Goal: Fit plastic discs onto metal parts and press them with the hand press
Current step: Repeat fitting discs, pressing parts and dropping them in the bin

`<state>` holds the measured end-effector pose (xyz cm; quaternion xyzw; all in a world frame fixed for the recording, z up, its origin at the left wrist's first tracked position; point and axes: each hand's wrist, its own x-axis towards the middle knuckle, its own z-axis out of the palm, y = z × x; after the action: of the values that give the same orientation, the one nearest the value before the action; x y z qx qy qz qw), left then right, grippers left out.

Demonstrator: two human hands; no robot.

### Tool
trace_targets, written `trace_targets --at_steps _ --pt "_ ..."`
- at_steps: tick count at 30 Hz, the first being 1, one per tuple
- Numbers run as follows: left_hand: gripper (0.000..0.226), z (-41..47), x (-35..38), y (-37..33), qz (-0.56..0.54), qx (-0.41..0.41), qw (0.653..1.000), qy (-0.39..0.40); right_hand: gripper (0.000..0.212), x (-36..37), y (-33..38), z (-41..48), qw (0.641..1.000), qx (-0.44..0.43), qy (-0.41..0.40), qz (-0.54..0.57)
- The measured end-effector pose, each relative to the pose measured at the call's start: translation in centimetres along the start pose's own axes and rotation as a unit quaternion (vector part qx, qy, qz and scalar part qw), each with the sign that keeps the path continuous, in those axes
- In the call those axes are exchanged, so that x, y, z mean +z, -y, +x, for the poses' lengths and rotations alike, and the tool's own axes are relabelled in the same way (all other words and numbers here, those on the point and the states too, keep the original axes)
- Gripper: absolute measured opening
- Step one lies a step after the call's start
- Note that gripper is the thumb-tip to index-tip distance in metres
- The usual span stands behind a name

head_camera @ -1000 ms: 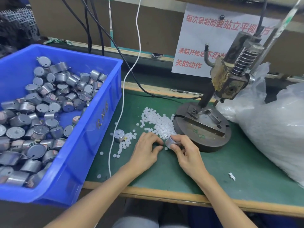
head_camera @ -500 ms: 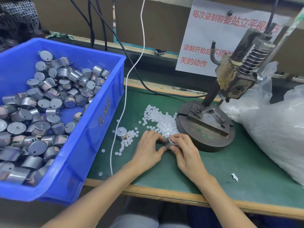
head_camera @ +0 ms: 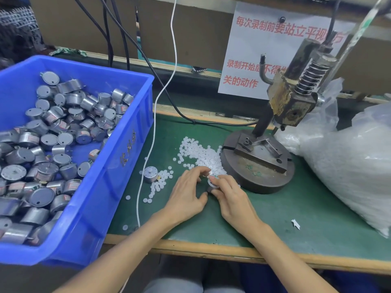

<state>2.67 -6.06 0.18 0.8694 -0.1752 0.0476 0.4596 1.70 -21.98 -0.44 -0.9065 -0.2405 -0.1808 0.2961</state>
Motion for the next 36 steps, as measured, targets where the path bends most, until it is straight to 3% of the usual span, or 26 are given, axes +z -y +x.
trace_targets --at_steps 2,5,8,10,14,17,20,27,32,34,36 --pt "0.052 0.1 0.0 -0.5 0.0 0.043 0.999 0.006 0.018 -0.5 0.2 0.3 0.991 0.084 -0.014 0.108" --pt "0.044 1.3 0.3 -1.9 -0.009 0.098 0.995 -0.015 0.008 -1.9 0.6 1.0 0.911 0.229 -0.055 0.34" --pt "0.038 3.7 1.0 -4.0 0.003 0.144 0.989 -0.033 0.027 -4.1 -0.4 2.2 0.841 0.335 -0.123 0.407" --pt "0.037 5.5 2.1 -5.5 0.02 0.148 0.989 -0.013 0.024 -5.9 -1.6 2.9 0.823 0.383 -0.154 0.391" --pt "0.029 9.4 4.6 -7.3 0.08 0.09 0.993 0.002 0.006 -8.2 -3.5 3.2 0.844 0.387 -0.161 0.334" --pt "0.031 11.4 6.1 -7.2 0.149 0.079 0.985 -0.028 0.012 -8.8 -4.5 3.2 0.866 0.385 -0.138 0.288" --pt "0.033 12.5 6.5 -6.8 0.141 0.057 0.987 -0.056 0.021 -9.1 -5.2 3.7 0.886 0.367 -0.129 0.253" --pt "0.035 13.8 6.8 -6.6 0.148 0.067 0.986 -0.03 0.021 -9.9 -6.6 3.9 0.916 0.326 -0.165 0.166" --pt "0.038 13.7 7.0 -6.5 0.147 0.07 0.986 -0.04 0.021 -17.6 -5.9 10.0 0.89 0.219 -0.371 0.151" --pt "0.04 13.7 6.9 -6.7 0.159 0.073 0.984 -0.047 0.041 -21.6 -5.8 14.2 0.885 0.22 -0.356 0.207" --pt "0.041 13.8 6.7 -7.0 0.174 0.072 0.981 -0.048 0.041 -24.6 -5.6 17.4 0.886 0.244 -0.285 0.273"
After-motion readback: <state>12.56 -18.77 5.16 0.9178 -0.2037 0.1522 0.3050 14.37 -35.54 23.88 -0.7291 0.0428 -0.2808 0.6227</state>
